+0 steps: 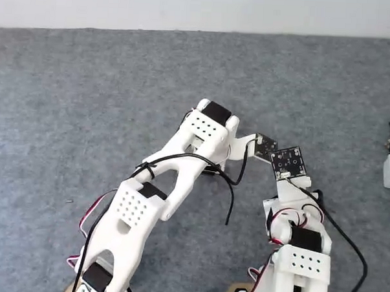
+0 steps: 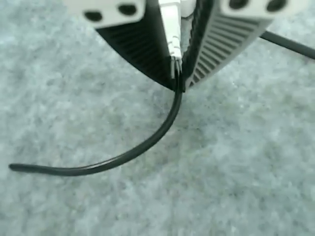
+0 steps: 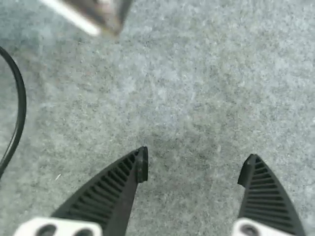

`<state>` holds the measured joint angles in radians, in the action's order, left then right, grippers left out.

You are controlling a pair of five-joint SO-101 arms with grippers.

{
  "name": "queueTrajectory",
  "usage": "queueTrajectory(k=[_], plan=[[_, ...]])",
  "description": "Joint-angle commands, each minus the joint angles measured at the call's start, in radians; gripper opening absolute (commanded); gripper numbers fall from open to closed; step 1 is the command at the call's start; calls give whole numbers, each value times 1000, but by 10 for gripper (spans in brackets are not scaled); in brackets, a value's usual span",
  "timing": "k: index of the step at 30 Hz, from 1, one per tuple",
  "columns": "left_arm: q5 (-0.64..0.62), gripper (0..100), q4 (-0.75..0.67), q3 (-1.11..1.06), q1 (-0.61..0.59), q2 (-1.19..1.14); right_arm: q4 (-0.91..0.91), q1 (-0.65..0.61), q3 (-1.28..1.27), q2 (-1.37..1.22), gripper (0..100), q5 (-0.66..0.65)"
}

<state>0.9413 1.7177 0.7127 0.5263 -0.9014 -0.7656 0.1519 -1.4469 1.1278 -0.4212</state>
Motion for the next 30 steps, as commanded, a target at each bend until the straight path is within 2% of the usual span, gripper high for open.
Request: queueTrajectory(k=[1,5,14,20,26,30], plan=[[-49,11,34,41,5,101,19,7,9,15,314,11],[-55,11,35,25,0,192,19,15,14,15,314,12],[-55,11,35,-171,0,397,19,62,26,15,314,37],[-54,11,17,-282,-2,434,36,88,28,15,314,66],[-52,27,-158,-452,-3,434,31,84,26,15,314,63],[-52,137,-267,-507,-48,434,33,84,23,15,314,61]])
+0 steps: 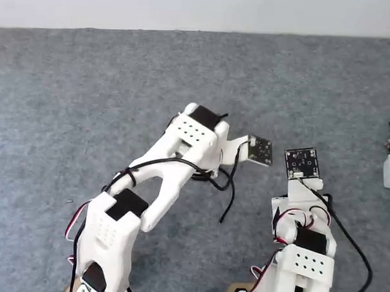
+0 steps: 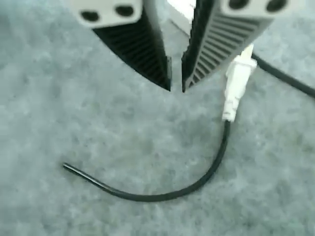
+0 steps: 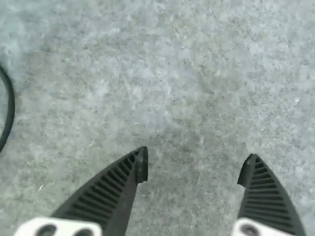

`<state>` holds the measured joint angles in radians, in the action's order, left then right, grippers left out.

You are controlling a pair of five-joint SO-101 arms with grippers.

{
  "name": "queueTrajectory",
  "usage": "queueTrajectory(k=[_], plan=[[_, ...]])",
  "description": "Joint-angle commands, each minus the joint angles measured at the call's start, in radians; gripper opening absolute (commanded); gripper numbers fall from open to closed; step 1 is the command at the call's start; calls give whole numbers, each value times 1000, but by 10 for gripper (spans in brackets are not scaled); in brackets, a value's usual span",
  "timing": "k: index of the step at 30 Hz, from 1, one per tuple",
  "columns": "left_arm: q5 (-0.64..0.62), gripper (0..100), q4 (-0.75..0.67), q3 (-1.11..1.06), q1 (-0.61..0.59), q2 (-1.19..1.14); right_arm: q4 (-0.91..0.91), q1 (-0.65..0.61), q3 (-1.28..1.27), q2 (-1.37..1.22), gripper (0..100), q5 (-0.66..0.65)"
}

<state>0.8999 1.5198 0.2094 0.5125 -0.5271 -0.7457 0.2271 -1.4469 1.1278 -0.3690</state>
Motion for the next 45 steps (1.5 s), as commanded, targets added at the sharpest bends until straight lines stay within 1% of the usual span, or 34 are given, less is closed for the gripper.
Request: queueTrajectory(k=[1,3,4,8,14,18,21,26,31,33,37,38,43,45], plan=[[-12,181,-81,-4,-48,60,13,8,23,15,314,9],[-12,260,-106,-1,-72,60,16,8,23,15,314,9],[-11,283,-121,-1,-83,60,18,8,23,15,314,9],[-8,273,-181,-2,-112,60,18,7,23,15,314,9],[-8,272,-233,-4,-110,57,18,7,21,15,314,9],[8,272,-259,18,-112,-17,18,7,21,15,314,9],[17,272,-233,64,-120,-86,18,7,20,15,314,9],[17,272,-135,232,-149,-164,15,-27,18,15,314,8],[17,272,-51,358,-183,-229,15,-22,18,15,314,8],[20,250,-40,378,-186,-258,16,-22,18,15,314,8],[20,103,-29,398,-186,-307,16,-22,18,15,314,8],[20,81,-29,400,-186,-315,16,-22,18,15,314,8],[20,70,-26,401,-186,-318,16,-22,18,15,314,8],[20,68,0,403,-186,-318,18,-22,18,15,314,8]])
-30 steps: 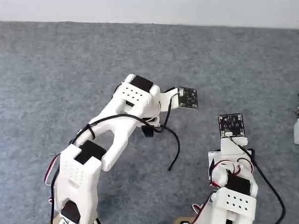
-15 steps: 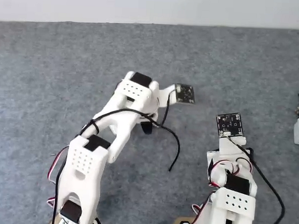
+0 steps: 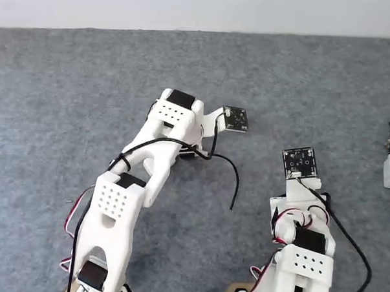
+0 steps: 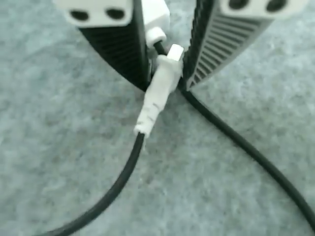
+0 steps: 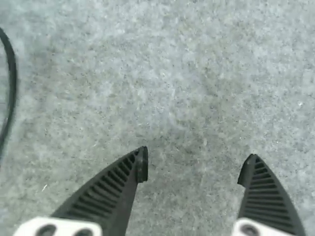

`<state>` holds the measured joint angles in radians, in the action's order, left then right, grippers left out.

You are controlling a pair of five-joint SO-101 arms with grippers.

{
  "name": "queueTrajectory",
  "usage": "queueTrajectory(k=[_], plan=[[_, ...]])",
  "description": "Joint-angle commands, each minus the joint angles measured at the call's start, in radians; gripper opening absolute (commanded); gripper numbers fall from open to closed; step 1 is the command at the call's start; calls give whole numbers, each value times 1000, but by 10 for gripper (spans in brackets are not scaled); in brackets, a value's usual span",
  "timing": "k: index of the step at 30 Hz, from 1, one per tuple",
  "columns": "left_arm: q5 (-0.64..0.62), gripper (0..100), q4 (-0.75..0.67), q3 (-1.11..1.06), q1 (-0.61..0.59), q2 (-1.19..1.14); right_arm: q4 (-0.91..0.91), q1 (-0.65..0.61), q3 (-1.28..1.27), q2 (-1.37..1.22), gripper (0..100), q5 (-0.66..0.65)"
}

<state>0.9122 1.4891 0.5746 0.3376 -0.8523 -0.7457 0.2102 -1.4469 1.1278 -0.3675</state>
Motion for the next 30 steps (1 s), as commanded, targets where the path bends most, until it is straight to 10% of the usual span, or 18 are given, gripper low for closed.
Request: queueTrajectory(k=[1,30], plan=[[8,64,40,39,-8,8,18,-5,18,15,314,6],[-147,10,265,341,71,9,18,-5,18,15,314,6]])
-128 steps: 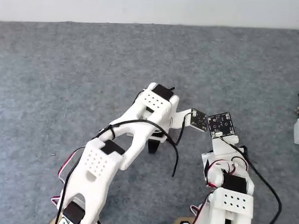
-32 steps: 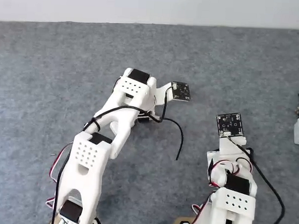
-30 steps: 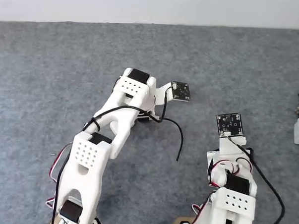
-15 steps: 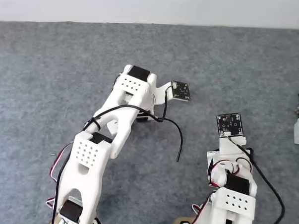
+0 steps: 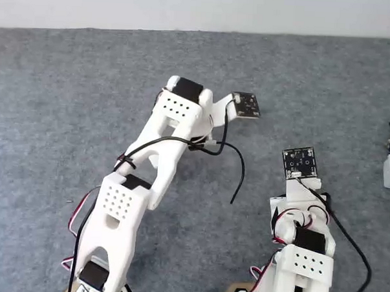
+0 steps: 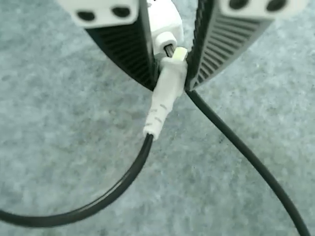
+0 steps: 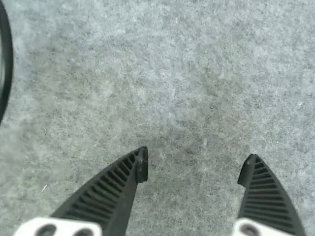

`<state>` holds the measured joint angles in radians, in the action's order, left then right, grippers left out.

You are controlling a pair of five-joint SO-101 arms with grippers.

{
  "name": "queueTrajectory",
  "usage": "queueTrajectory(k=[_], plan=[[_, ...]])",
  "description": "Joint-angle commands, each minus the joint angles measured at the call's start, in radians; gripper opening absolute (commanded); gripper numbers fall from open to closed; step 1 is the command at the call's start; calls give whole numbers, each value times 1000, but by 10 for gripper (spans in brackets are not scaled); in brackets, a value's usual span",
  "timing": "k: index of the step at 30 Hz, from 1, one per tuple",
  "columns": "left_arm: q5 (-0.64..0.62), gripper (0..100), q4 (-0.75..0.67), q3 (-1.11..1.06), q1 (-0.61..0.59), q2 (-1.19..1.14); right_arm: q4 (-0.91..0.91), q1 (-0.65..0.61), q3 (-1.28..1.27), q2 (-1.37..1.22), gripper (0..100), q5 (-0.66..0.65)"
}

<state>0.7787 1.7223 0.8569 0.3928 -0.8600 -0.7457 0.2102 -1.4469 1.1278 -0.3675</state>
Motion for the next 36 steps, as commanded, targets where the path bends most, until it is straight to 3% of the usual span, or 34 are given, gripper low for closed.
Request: queueTrajectory(k=[1,8,15,27,36], plan=[[-14,10,31,59,15,15,18,-5,18,15,314,6],[-14,23,32,31,14,15,18,-5,18,15,314,6],[-14,218,32,28,12,9,18,-5,18,15,314,6],[-2,224,-2,30,46,5,18,-5,18,15,314,6],[164,224,0,27,94,2,18,-5,18,15,314,6]])
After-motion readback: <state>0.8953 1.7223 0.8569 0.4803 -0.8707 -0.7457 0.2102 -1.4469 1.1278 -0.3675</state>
